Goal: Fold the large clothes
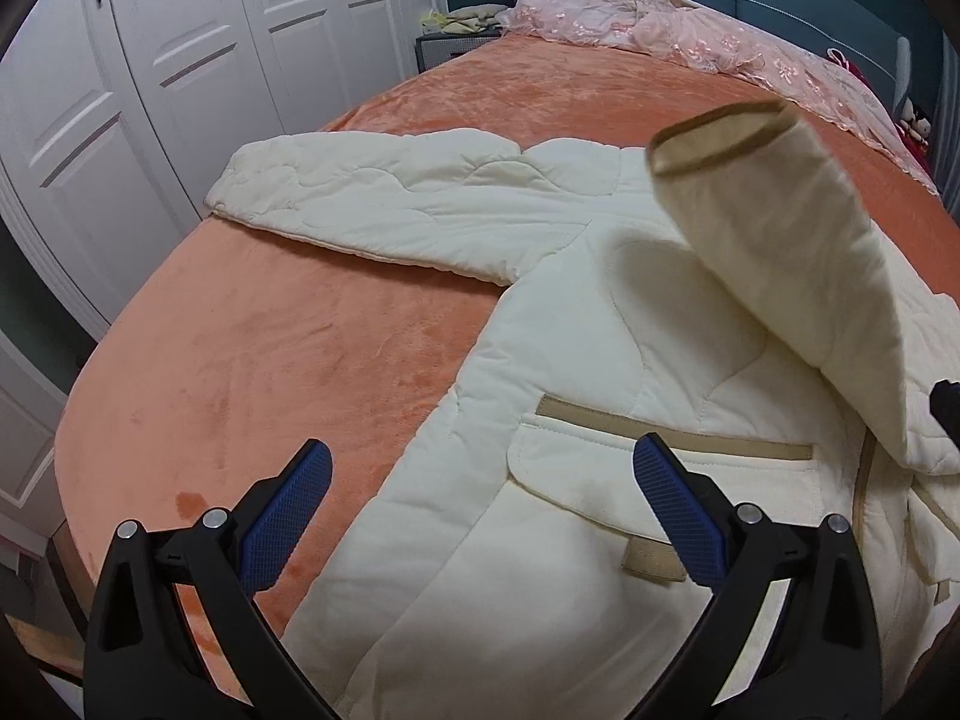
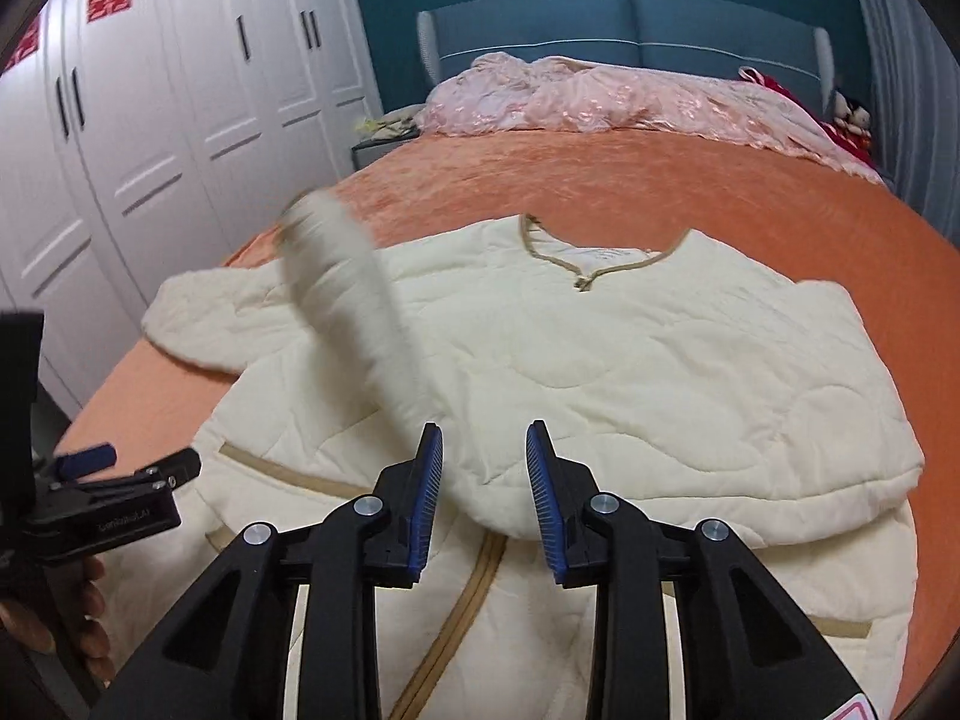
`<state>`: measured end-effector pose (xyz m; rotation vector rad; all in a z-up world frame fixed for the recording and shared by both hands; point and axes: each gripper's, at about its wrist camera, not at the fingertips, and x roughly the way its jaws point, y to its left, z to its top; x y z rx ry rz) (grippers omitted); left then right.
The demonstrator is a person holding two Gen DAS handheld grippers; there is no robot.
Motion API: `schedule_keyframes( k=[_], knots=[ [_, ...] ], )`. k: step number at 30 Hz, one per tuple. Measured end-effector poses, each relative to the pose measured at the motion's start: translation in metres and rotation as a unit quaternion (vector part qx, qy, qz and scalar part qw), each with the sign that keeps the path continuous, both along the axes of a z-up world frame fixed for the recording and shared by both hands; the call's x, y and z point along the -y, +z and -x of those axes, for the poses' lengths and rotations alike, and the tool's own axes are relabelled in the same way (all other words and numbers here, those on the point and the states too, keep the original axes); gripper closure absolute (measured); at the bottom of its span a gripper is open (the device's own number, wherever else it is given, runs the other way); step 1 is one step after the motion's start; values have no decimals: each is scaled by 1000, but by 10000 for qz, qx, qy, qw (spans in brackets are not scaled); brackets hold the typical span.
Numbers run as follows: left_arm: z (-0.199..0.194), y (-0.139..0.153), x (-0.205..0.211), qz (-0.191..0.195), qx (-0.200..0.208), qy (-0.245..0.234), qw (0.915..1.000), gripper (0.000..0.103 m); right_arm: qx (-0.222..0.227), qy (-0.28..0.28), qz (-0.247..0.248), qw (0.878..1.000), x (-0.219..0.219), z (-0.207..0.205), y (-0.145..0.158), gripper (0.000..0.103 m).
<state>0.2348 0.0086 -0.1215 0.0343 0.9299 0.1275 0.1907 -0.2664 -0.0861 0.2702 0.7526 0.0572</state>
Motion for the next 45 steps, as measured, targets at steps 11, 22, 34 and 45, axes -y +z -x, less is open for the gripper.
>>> schedule_keyframes(
  k=[11,22,34,45],
  knots=[
    [0,7,-20,499,-17,197,9986,5,-301,550,-399,9972,-52,-39,-12,67],
    [-46,-17,-14,2088,-684,-94,9755,5,-646,588,-453,9951,-72,-45,-39,71],
    [-63,-26,2,2270,-613,353,9713,42,-532,-2166,-1268,9665,140,41,-42,69],
    [-74,-36,37,2337,-936,40,9678,40,-281,-2597,-3020,9168,208,44,-79,65]
  ],
)
